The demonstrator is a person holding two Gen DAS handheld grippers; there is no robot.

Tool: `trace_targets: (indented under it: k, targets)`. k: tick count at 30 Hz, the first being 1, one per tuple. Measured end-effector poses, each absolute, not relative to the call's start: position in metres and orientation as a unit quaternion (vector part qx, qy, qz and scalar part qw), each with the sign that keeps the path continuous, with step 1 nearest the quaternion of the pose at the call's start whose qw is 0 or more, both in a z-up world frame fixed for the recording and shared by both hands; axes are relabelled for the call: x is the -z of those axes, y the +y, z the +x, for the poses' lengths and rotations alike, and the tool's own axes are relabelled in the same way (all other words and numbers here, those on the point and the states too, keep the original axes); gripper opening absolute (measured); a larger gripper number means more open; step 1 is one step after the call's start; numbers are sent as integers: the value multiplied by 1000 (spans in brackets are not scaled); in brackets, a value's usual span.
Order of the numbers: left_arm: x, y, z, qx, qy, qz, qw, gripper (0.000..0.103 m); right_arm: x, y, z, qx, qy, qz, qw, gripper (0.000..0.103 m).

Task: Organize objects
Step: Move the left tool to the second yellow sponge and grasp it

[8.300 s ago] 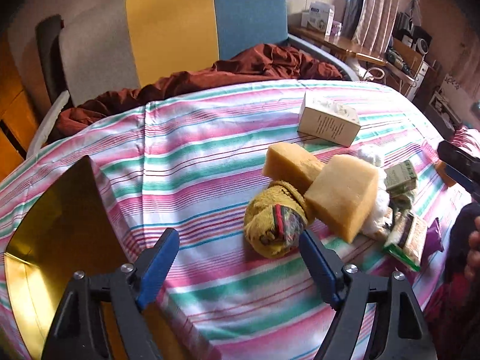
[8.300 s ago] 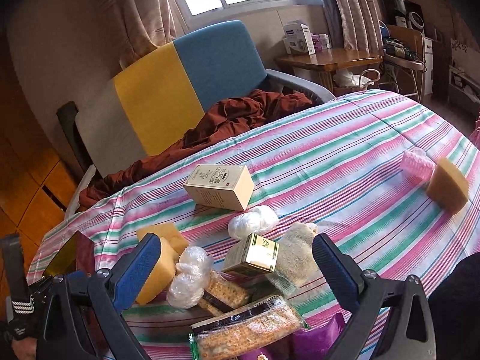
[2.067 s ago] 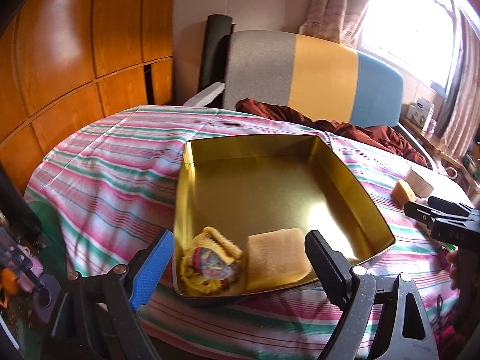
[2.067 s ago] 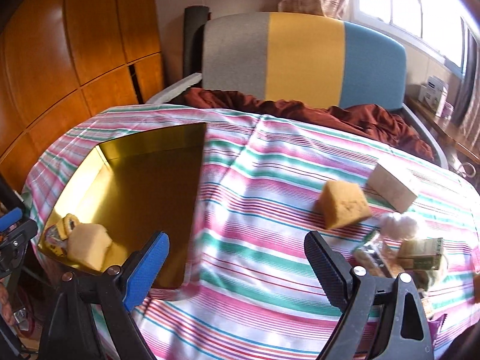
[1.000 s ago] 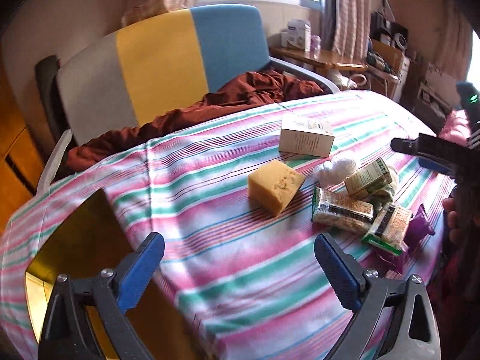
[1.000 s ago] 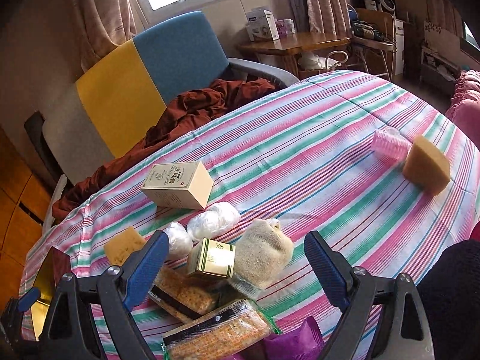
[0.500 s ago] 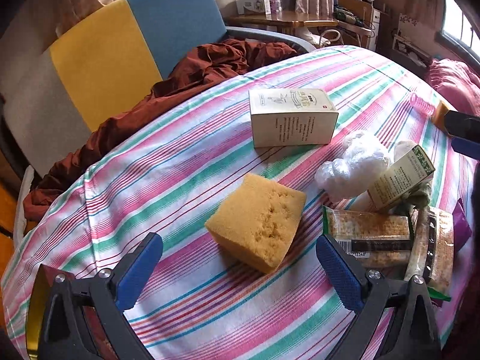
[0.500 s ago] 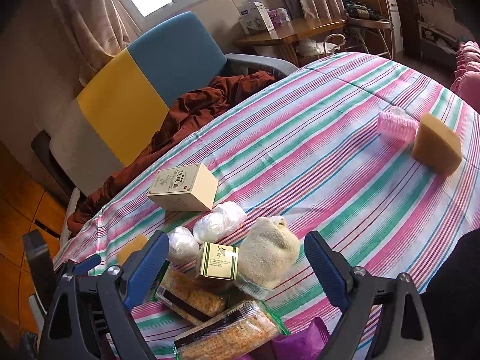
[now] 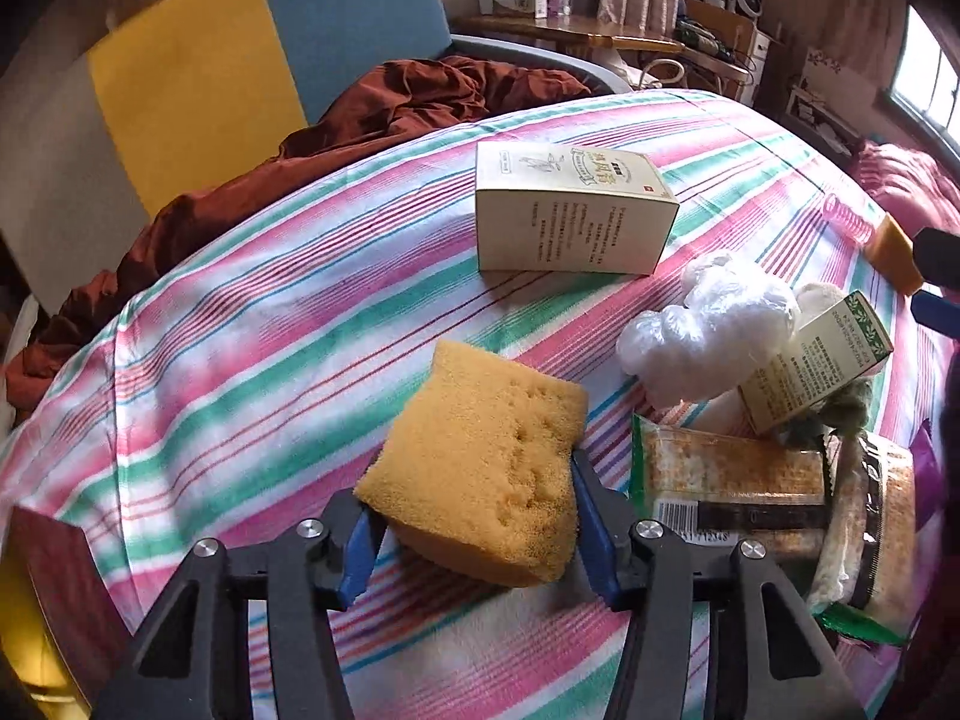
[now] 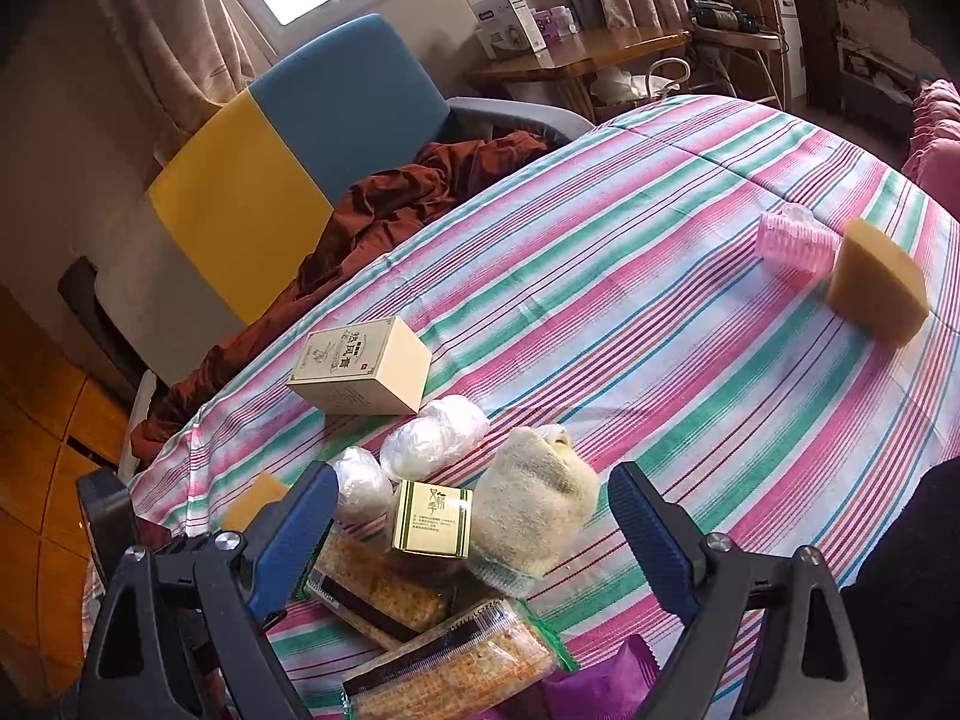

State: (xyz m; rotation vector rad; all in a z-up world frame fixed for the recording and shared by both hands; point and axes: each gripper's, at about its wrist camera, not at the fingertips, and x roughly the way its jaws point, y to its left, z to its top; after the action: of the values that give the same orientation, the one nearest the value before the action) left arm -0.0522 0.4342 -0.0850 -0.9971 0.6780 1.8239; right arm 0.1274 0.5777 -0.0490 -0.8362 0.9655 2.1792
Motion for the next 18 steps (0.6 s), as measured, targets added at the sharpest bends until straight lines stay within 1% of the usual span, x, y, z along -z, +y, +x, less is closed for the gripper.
trace_targets:
  k: [5, 11, 15, 18]
  targets:
    - [79, 391, -20, -759, 246, -409, 443, 56, 52, 577, 125, -820, 371, -324, 293, 93]
    - [71, 341, 33, -761, 235, -394, 459, 56, 59, 573, 117, -815, 377, -346, 272, 93]
    - [65, 319, 60, -759, 234, -382, 471, 56, 65, 569, 118, -801, 372, -369, 289, 93]
    - [61, 303, 75, -756, 240, -374, 481, 57, 76, 571, 121, -776, 394, -391, 301, 93]
